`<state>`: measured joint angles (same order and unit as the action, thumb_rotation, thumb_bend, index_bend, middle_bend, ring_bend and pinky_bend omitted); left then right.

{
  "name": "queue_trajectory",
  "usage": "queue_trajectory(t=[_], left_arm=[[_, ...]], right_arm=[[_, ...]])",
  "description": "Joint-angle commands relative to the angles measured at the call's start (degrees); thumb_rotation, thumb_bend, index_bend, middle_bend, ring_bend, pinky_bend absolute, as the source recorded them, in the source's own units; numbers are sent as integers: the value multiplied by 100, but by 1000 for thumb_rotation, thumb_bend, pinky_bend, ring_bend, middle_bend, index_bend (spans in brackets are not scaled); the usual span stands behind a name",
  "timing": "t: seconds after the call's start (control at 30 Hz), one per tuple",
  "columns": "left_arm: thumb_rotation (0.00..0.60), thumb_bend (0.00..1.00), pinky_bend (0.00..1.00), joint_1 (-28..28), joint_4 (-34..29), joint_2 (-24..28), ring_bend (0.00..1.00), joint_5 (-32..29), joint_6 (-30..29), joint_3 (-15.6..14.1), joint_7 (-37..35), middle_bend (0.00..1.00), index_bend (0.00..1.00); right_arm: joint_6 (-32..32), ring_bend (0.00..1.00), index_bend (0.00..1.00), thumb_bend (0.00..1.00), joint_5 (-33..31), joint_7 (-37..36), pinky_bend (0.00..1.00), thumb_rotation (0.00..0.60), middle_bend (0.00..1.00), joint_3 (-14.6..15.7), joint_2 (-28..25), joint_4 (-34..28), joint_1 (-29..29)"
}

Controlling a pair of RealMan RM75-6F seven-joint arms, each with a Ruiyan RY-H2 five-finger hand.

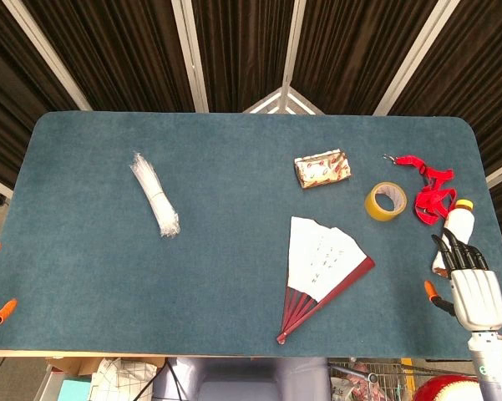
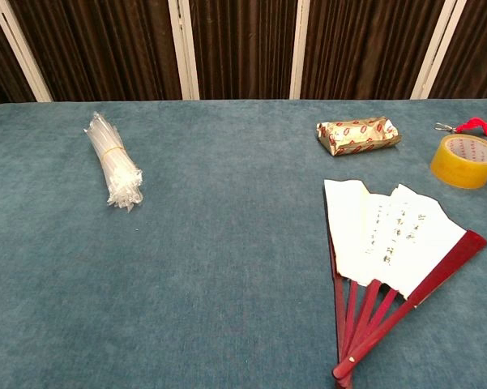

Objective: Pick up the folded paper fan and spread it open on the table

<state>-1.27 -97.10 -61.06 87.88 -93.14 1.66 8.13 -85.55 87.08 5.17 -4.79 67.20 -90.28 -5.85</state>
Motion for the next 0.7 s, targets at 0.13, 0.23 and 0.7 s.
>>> queue_trajectory(t=[0.13, 0.23, 0.7], left_arm=[[600, 255, 72, -1, -9, -2, 0, 15, 10, -10, 26, 0, 120], [600, 255, 72, -24, -28, -1, 0, 69, -40, -26, 50, 0, 120], [600, 255, 72, -37, -41, -7, 0, 66, -39, -20, 80, 0, 120]], right_arm=[[-2, 158, 122, 344, 2, 0, 188, 600, 66, 10, -8, -8, 6], [-27, 159, 122, 344, 39, -2, 188, 600, 67, 24, -20, -25, 12], [109, 159, 121, 345, 212, -187, 188, 600, 67, 139, -34, -67, -62]])
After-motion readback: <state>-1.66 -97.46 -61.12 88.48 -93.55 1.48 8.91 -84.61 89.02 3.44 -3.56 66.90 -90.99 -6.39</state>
